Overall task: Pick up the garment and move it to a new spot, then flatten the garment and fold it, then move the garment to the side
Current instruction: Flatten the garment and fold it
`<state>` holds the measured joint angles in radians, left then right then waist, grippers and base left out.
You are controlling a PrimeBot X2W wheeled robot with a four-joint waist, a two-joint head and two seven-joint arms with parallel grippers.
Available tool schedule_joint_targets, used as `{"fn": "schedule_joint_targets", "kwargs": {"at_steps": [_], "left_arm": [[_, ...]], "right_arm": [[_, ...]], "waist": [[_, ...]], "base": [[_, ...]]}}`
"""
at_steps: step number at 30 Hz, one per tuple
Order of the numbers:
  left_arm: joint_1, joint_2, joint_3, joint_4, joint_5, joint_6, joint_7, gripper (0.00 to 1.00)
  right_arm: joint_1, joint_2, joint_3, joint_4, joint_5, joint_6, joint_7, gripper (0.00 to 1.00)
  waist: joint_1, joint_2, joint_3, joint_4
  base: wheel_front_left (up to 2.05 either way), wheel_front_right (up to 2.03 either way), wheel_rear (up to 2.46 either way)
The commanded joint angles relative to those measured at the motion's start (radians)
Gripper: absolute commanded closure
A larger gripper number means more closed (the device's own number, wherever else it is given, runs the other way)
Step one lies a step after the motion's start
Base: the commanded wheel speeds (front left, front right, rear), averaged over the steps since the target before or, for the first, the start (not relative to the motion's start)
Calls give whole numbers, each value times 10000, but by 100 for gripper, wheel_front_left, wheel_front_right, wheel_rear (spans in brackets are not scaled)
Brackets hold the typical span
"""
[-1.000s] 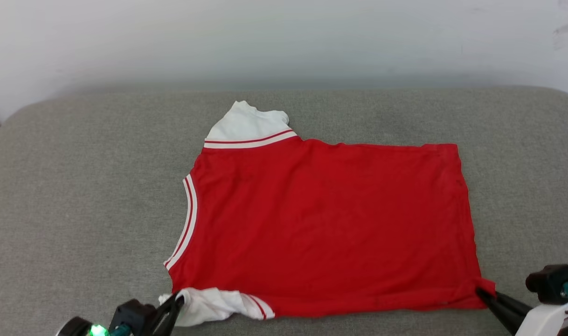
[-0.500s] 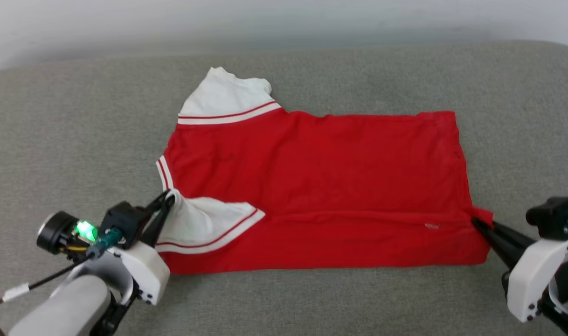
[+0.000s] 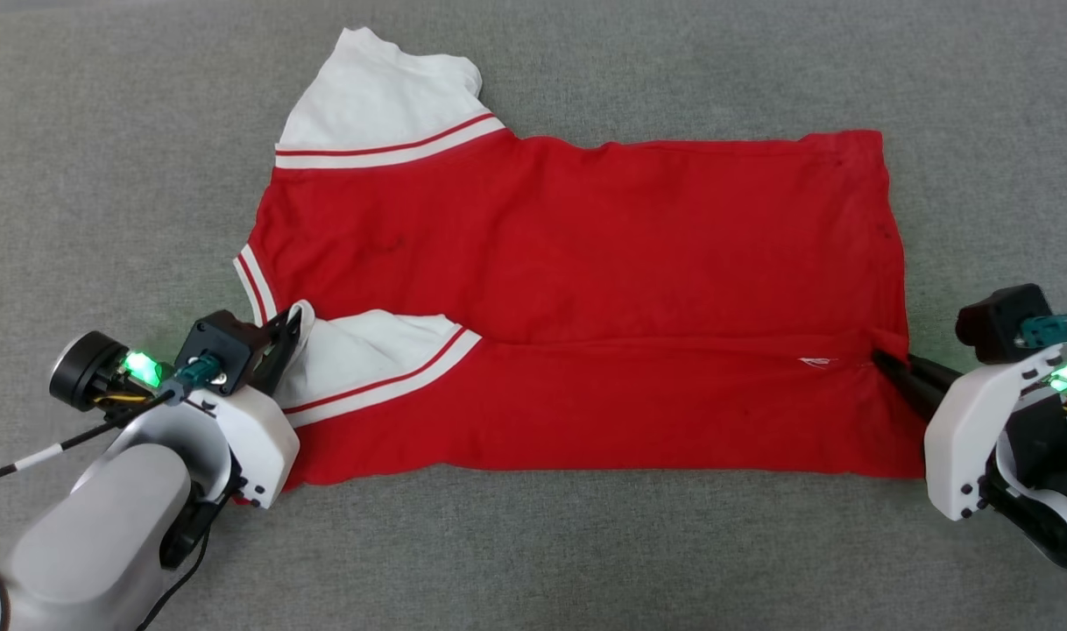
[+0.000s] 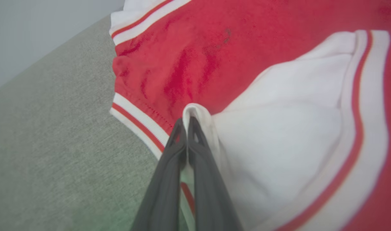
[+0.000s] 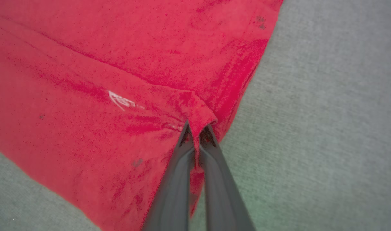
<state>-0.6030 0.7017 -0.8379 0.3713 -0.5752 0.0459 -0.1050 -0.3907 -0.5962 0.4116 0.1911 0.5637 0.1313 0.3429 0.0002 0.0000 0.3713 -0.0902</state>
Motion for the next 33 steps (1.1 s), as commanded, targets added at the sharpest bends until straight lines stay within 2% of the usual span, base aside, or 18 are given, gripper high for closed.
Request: {"fn": "schedule_joint_targets", "kwargs": {"at_steps": [1,7,8,9,10,13,15,21,26,33], "left_arm": [[-139,-122,-74,346,15,-122,-33,100],[-155,-634,-336,1563,-74,-547,-270,100],[-170,-673,-338,1710,-111,-619,-307,100],[-192,-689,-342,1841,-140,-662,-370,64],[-233,-721,-320,1932,-146,-719,-487,0],[-347,-768,-287,2058,-187,-797,-626,0],[-491,-771,-214,1817,-157,-675,-679,0],[-895,-243,-108,1086,-297,-867,-97,0],[-1192,293,25,142,-976,-1062,1508,0],[-1576,914,-8,-939,-2607,-1349,4971,0]], "right_arm": [[-227,68,216,366,-22,-11,14,100],[-456,255,894,1411,226,-14,-262,100],[-482,240,922,1478,265,-14,-372,83],[-500,204,950,1510,302,-13,-507,42],[-499,145,947,1508,303,-13,-657,0],[-348,-13,849,1318,370,-11,-1091,0],[-204,-155,736,1144,360,-11,-1283,0],[351,-345,273,502,262,-11,-1638,0],[662,-231,-108,36,81,-11,-1514,0],[870,23,-388,-457,-181,-10,-1230,0]], "waist": [[-2,0,178,9],[-2,0,110,76],[-2,0,42,99],[-2,0,-41,128],[-2,0,-135,166],[-2,0,-482,296],[-2,0,-722,377],[-2,0,-1294,560],[-2,0,-1520,586],[-2,0,-1586,551]], "base": [[0,0,0],[0,0,0],[0,0,0],[0,0,0],[0,0,0],[0,0,0],[0,0,0],[0,0,0],[0,0,0],[0,0,0]]}}
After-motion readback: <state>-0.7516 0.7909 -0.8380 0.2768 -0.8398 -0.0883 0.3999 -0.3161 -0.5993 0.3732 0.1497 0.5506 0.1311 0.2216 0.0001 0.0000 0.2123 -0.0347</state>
